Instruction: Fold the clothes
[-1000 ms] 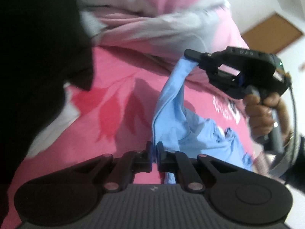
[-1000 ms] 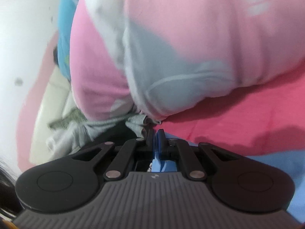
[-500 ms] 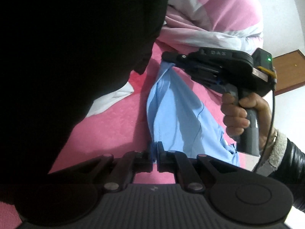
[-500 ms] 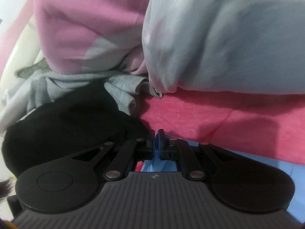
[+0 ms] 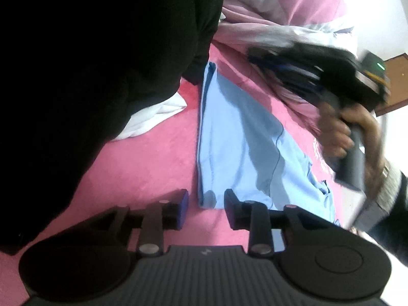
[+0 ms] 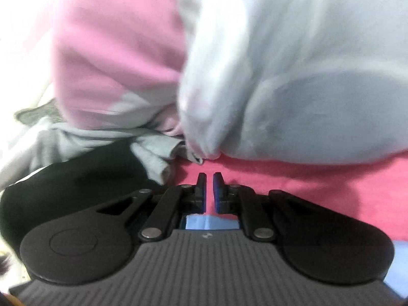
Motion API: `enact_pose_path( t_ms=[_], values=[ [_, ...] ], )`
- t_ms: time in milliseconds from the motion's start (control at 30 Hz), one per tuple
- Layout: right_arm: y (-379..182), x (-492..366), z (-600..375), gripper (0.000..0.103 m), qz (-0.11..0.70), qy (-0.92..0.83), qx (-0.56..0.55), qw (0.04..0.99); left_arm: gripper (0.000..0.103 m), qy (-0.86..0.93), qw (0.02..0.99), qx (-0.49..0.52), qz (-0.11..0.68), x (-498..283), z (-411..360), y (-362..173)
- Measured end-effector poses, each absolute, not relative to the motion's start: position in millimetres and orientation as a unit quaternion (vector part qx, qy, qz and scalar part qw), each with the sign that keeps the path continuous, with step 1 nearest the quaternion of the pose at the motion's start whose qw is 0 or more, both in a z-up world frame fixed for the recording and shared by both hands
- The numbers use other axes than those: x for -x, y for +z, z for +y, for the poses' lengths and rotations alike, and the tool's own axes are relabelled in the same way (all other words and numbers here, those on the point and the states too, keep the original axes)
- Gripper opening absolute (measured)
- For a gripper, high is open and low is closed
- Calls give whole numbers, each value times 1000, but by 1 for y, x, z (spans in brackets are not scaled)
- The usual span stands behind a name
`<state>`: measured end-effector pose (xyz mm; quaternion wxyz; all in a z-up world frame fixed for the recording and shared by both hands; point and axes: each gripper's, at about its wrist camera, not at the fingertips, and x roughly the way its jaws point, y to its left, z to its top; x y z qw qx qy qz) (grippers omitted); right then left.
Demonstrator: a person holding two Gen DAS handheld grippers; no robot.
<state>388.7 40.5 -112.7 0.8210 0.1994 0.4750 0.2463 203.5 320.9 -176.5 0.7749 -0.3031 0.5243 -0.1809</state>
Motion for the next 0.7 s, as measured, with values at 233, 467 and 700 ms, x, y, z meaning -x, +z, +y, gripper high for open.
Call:
enact_pose_path(
  t_ms=[233,467,700],
  values=[
    [-78,-323,-29,6,469,187,-192,842,1,-127,795,286,520,-205,324,-177],
    [-86,-255,-71,6,502,159,-170,833,12,-69,824,258,499,-200,324,-162],
    [-103,-201,-47,6,529,203,-113,816,28,-124,821,219,512,-189,285,-157]
  ],
)
